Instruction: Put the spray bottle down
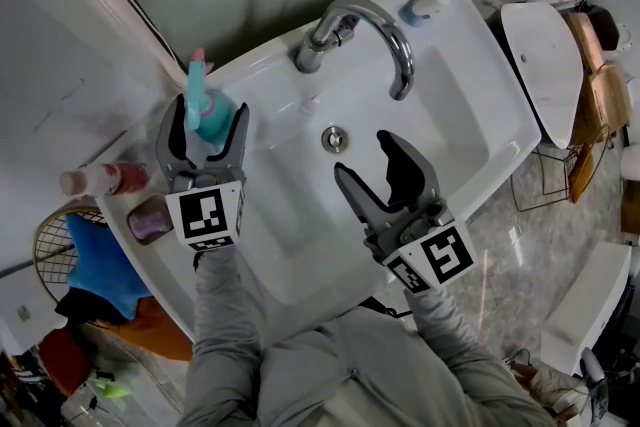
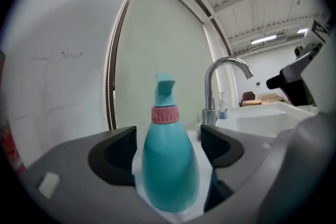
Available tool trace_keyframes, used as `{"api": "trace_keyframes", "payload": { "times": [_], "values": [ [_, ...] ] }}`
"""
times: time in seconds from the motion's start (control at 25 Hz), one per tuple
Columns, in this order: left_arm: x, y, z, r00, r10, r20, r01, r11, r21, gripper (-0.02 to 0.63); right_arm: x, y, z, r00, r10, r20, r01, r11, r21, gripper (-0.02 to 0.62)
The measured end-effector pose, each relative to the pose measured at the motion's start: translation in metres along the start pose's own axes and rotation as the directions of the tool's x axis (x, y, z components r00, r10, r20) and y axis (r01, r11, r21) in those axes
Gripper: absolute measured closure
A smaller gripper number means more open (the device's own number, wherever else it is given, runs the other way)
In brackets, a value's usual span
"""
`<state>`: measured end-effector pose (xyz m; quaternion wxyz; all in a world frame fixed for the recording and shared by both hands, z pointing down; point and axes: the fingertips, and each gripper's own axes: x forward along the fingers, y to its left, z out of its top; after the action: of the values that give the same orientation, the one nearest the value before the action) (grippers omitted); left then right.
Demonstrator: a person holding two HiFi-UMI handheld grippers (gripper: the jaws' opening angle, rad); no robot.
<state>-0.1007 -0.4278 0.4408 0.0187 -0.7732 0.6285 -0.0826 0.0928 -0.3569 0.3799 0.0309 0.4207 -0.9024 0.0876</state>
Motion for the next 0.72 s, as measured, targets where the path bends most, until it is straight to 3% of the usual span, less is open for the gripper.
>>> {"api": "trace_keyframes", "payload": {
  "times": [0.48,0.72],
  "values": [
    [-0.091,-0.005,0.051,0.999,0.032,0.039,-0.033,0.999,0.024,0.198,-0.029,0.044,0.02,0.998,0.044,0.051,-0.043,0.999,-0.013,0.305],
    [-0.154,-0.013,0.062,0.998,0.054,0.026,-0.054,0.999,-0.003,0.198,-0.059,0.073,0.027,0.995,0.056,0.082,-0.055,0.998,-0.015,0.305]
  ]
}}
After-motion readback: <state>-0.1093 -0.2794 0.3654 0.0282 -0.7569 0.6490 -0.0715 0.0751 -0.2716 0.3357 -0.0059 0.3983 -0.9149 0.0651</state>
